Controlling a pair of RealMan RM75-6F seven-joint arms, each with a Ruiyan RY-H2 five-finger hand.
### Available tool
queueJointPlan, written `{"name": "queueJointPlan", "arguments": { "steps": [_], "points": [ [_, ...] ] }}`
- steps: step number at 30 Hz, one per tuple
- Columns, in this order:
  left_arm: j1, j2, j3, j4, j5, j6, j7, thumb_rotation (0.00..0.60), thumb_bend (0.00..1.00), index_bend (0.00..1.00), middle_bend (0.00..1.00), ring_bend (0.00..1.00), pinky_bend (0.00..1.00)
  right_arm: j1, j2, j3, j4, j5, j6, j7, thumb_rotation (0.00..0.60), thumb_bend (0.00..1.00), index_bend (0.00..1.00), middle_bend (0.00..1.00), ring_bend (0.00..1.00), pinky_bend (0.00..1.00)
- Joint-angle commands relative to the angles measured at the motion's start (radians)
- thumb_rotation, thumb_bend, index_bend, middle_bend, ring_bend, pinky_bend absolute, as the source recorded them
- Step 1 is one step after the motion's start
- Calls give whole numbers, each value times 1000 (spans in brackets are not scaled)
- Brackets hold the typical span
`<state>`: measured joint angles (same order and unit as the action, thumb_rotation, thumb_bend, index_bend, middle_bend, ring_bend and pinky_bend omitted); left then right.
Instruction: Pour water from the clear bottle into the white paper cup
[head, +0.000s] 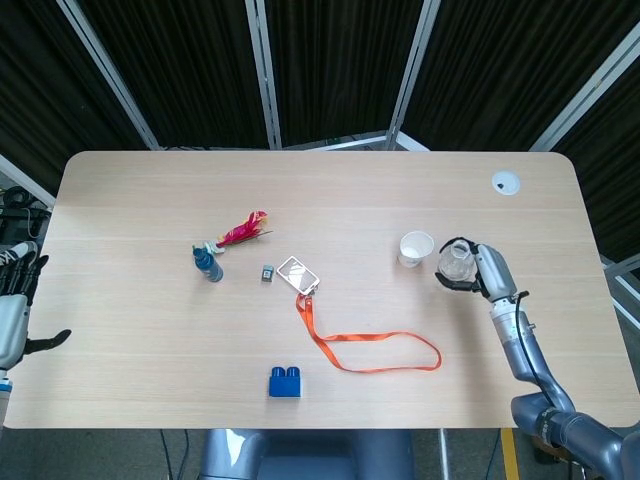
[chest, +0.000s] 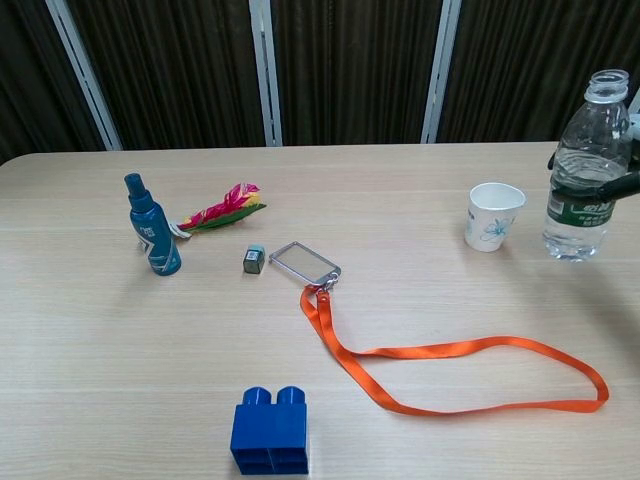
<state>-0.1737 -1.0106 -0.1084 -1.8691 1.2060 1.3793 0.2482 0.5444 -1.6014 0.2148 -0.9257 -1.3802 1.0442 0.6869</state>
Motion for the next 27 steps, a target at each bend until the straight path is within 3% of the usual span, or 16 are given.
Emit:
{"name": "queueJointPlan", "arguments": {
  "steps": [1,6,16,27],
  "points": [
    [0,5,-1,1,1,-4,-9,600,52,0,0,0,0,35,2,30,67,36,-6,-160,600,539,444,499,405,395],
    [-4,10,-3,3,2,-11,-23,600,53,0,0,0,0,63,-24,30,157,46,-25,-268,600,566,446,504,409,398],
    [-7,14,-5,7,-10,-21,-30,600,52,0,0,0,0,93,-97,17,313,59,-84,-338,600,569,447,506,410,398],
    [-14,4,-3,11,-22,-27,-10,600,55,0,0,0,0,109,-147,-36,418,12,-85,-433,600,571,457,518,416,404]
  ]
}}
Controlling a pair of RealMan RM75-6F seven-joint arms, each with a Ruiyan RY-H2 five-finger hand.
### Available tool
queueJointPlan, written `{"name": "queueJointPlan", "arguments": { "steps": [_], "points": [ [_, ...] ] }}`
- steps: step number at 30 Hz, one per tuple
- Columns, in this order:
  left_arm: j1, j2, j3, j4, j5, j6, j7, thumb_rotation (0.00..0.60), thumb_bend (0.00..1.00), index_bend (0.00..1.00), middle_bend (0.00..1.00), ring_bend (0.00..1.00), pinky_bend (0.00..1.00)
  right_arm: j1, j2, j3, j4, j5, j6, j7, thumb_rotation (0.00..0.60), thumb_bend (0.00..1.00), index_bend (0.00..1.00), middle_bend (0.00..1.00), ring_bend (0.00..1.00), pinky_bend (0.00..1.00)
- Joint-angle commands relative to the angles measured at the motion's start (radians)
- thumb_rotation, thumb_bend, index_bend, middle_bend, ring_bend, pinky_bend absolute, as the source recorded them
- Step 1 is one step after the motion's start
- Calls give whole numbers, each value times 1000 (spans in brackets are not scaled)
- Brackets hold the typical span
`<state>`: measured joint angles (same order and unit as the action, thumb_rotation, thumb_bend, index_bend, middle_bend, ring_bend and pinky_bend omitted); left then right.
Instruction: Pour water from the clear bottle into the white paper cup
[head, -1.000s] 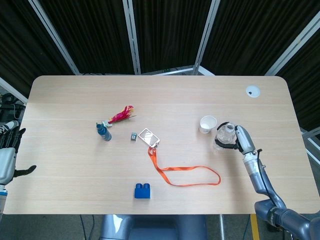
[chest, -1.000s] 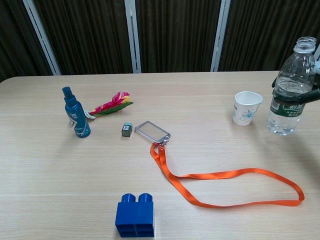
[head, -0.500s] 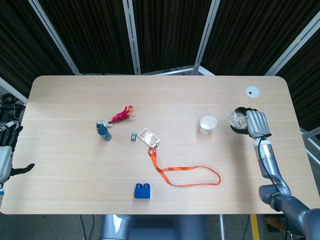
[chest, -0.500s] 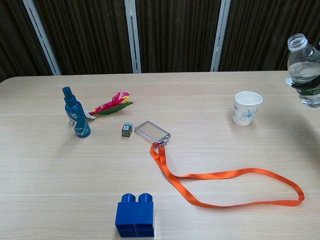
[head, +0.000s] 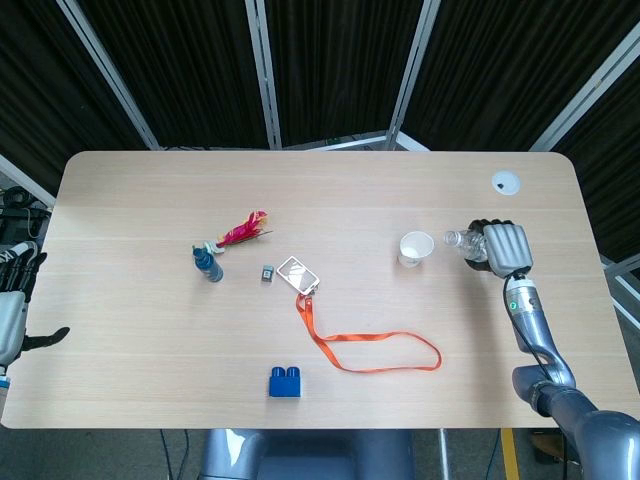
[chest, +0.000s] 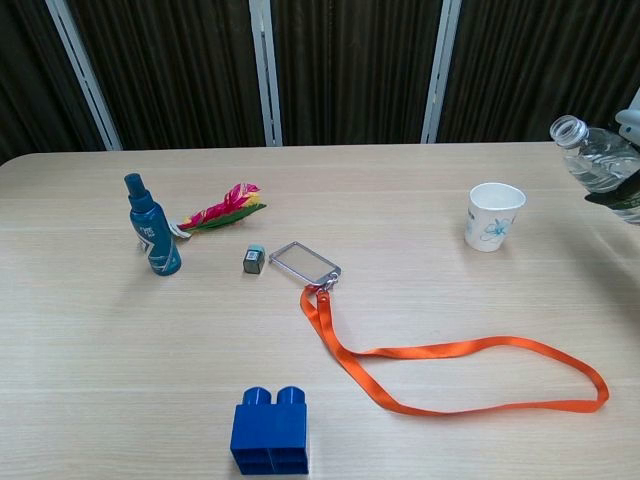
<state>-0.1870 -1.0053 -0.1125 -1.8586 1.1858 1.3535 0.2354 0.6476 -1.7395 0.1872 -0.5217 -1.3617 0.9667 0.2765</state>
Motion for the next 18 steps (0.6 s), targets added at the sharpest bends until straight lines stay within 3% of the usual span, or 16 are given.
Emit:
{"name": "queueJointPlan", "arguments": {
  "steps": [1,18],
  "points": [
    [-2,-2,1,2,-2,-2,6,600,56,0,0,0,0,8,-13,-9,20,-6,-11,-33,600,571,457,518,416,405],
    [-6,-6,4,3,-11,-7,13,600,65,0,0,0,0,42,-38,35,39,66,-77,-274,600,572,457,521,421,414]
  ]
}}
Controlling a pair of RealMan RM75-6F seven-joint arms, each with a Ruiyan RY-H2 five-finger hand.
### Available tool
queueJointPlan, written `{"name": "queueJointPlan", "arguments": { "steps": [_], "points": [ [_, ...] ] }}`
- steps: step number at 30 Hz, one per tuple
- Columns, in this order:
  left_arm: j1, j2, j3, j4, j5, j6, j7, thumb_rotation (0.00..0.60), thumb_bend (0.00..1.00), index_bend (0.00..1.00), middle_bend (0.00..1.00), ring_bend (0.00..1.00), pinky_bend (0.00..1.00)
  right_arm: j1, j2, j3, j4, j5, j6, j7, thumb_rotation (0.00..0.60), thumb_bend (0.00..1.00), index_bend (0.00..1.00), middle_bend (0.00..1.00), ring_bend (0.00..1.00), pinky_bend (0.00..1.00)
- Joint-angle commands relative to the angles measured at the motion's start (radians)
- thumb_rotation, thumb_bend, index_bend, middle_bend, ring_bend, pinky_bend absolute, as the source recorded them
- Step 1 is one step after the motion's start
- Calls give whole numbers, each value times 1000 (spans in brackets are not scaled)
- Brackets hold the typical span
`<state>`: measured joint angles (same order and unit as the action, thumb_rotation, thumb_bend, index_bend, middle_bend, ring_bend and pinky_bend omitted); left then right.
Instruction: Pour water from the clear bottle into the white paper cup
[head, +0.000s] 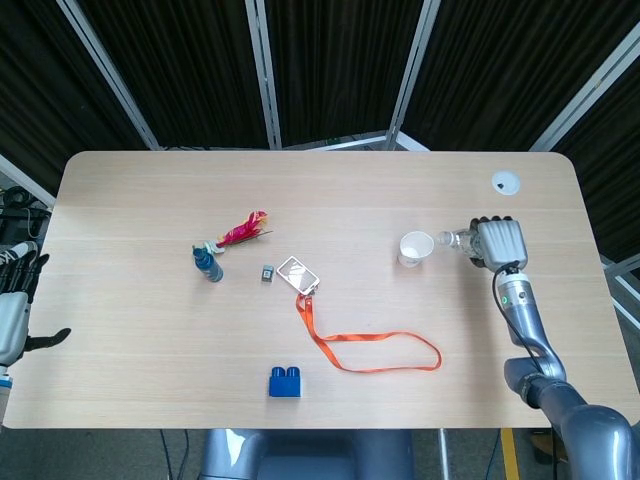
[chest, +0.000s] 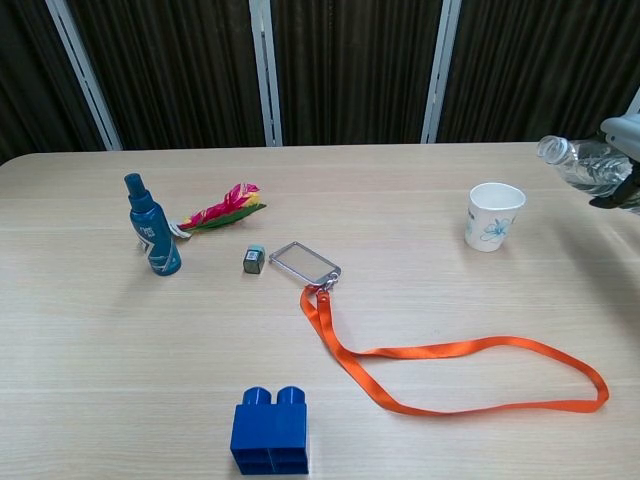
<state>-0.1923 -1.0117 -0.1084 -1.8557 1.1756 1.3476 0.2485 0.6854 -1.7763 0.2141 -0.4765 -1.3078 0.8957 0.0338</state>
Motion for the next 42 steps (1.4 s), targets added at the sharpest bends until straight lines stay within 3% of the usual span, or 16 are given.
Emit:
{"name": "queueJointPlan", "arguments": {
  "steps": [1,42],
  "points": [
    [-1,0,0,0,0,0,1,600,65,0,0,0,0,4,-2,8,-7,13,-4,-37,600,572,459,522,423,416],
    [-4,-4,6,-2,-6,-3,6,600,65,0,0,0,0,18,-28,4,57,18,21,-199,600,571,465,536,442,428]
  ]
}}
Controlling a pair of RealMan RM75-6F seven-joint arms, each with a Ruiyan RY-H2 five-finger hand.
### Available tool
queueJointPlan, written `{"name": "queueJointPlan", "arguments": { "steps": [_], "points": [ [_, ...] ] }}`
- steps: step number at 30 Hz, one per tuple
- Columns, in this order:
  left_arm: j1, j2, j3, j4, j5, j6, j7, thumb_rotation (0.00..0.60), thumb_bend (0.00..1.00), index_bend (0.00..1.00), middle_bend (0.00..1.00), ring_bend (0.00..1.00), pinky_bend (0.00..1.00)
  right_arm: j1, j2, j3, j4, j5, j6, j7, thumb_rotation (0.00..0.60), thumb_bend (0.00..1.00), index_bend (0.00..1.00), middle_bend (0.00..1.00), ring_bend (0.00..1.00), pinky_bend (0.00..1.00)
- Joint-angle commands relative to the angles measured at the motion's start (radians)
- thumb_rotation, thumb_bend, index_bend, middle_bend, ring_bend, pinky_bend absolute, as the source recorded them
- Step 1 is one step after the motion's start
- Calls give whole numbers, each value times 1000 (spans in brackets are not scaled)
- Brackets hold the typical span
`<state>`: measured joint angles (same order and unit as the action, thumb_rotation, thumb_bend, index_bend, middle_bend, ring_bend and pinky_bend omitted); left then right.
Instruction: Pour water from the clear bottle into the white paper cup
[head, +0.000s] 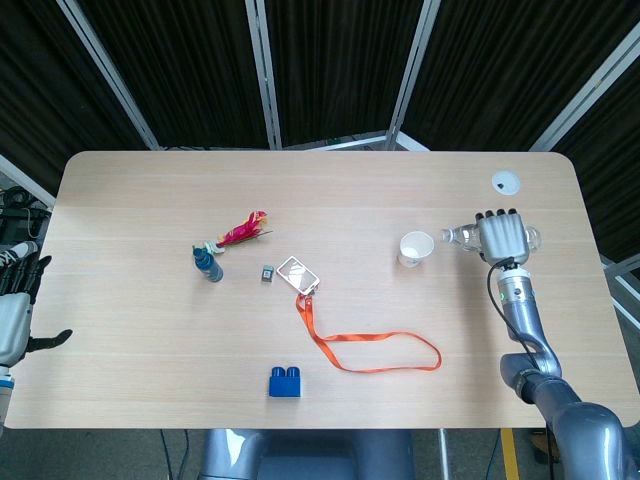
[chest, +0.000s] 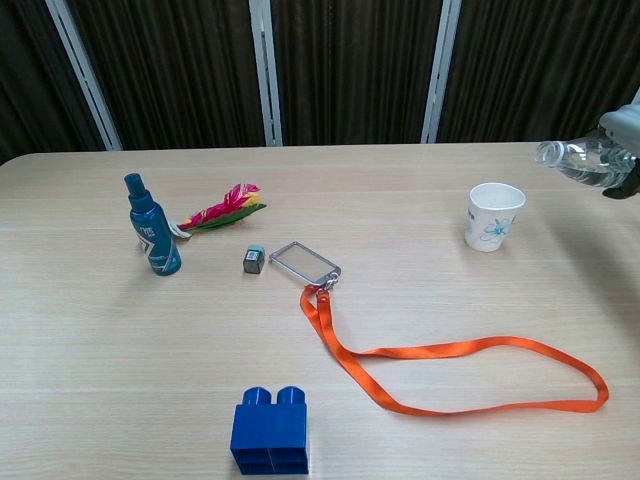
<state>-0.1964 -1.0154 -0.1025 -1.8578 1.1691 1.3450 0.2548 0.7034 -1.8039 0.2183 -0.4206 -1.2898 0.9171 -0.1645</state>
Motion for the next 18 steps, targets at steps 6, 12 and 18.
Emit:
{"name": "queueJointPlan", "arguments": {
  "steps": [6,12,18],
  "points": [
    [1,1,1,-1,2,1,-1,600,65,0,0,0,0,-1,-5,2,9,4,0,-20,600,571,465,536,443,429],
    [1,1,1,-1,1,2,-1,600,65,0,0,0,0,-2,-9,0,15,3,8,-45,600,572,465,538,444,431],
    [1,2,0,-2,1,2,-3,600,66,0,0,0,0,0,-11,5,17,9,6,-74,600,572,465,538,445,433]
  ]
}}
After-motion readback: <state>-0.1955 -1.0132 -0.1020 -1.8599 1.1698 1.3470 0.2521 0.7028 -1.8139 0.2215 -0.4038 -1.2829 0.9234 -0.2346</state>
